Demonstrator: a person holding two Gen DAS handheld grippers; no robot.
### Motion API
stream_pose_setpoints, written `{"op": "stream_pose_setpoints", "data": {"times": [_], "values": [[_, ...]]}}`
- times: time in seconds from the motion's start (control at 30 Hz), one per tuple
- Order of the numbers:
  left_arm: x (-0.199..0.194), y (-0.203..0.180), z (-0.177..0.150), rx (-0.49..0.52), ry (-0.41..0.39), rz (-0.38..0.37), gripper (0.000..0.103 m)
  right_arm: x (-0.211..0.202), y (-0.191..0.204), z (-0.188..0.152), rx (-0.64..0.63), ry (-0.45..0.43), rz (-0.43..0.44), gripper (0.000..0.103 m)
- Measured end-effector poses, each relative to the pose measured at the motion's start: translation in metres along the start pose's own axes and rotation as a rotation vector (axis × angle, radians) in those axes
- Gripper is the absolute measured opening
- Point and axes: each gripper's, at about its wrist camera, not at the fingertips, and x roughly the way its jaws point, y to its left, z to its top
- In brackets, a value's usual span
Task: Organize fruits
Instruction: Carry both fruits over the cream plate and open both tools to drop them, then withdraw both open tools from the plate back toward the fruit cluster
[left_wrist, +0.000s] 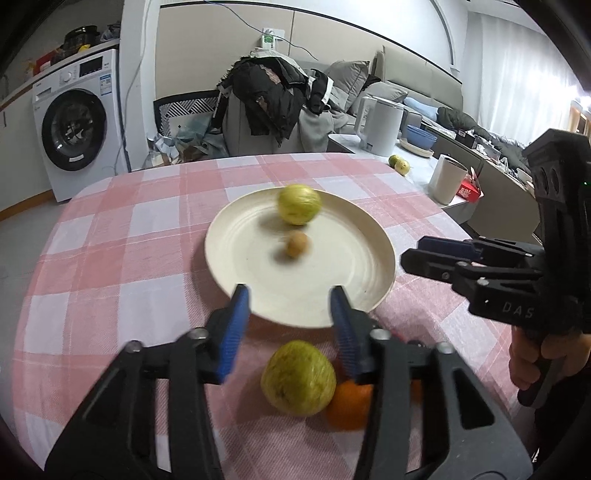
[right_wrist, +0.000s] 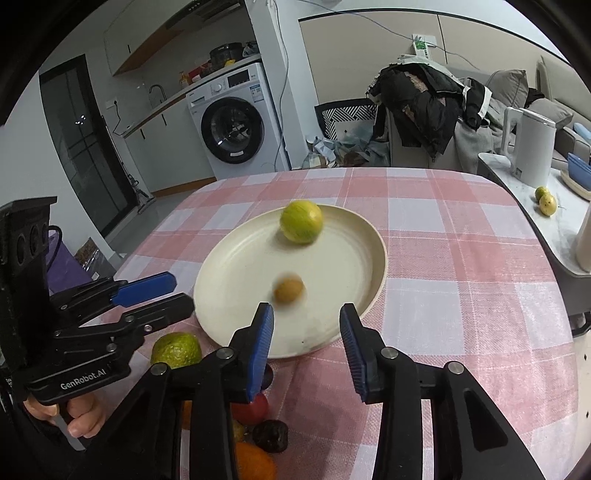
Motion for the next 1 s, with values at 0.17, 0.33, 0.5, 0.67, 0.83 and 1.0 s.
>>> {"op": "stream_pose_setpoints", "data": {"times": [0.17, 0.33, 0.5, 0.67, 0.83, 1.0], "values": [[-0.024, 0.009, -0.013, -0.020, -0.041, 0.031, 0.083, -0.014, 0.004, -0.007, -0.012, -0.021, -0.011, 0.054], [-0.041, 0.014, -0.025, -0.030, -0.048, 0.033, 0.093, -0.023, 0.010, -0.016, -0.031, -0.015, -0.012, 0.090], [-0.055, 0.013, -0.038, -0.033, -0.058, 0.043, 0.102, -0.030, 0.017, -0.027, -0.054, -0.013, -0.019, 0.102], [-0.059, 0.007, -0.048, -0.036, -0.051, 0.047, 0.102, -0.032, 0.024, -0.037, -0.085, 0.012, -0.025, 0.103], [-0.060, 0.002, -0.053, -0.027, -0.041, 0.052, 0.102, -0.034, 0.026, -0.046, -0.105, 0.033, -0.030, 0.103], [-0.055, -0.001, -0.054, -0.029, -0.020, 0.035, 0.102, -0.034, 0.026, -0.054, -0.116, 0.050, -0.013, 0.103]]}}
